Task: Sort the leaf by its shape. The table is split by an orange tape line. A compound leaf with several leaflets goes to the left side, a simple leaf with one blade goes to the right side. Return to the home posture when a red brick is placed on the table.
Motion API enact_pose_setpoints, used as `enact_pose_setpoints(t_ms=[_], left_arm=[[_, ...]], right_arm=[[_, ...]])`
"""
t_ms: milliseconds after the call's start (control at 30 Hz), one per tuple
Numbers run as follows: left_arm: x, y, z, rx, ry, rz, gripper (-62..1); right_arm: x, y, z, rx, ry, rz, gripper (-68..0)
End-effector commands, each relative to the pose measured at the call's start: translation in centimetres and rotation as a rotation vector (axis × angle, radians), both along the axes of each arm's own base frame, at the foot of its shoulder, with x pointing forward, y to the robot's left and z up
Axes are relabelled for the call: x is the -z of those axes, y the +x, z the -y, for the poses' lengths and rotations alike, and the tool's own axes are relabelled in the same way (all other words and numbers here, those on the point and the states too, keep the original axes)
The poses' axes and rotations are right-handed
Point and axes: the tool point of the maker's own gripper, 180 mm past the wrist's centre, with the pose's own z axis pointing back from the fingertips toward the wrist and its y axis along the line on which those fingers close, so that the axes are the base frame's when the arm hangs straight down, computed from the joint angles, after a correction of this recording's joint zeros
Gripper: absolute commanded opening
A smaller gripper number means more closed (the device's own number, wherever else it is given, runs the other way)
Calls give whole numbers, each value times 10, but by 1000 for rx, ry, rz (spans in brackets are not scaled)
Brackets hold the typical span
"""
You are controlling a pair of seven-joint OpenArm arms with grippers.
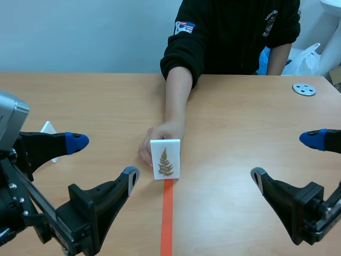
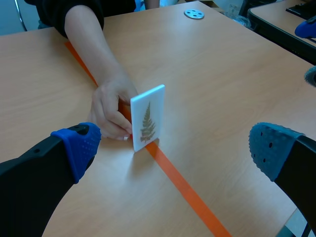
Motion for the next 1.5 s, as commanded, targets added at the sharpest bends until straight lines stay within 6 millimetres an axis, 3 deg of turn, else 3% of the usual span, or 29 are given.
enact_pose_setpoints(t_ms=[0,267,700,1067,1467], left_arm=[[-6,1,1,-1,-18,18,14],[-6,1,1,-1,-19,19,14],[-6,1,0,-2,-20,21,14],[-6,1,0,-2,-20,21,14],[-6,1,0,-2,-19,21,14]], right_arm=[[-17,10,-3,-17,17,58,4],[-11,24,-12,-57,30,59,4],[30,53,-31,-95,30,24,4],[66,65,-60,-141,65,-4,4],[83,84,-89,-185,71,23,4]])
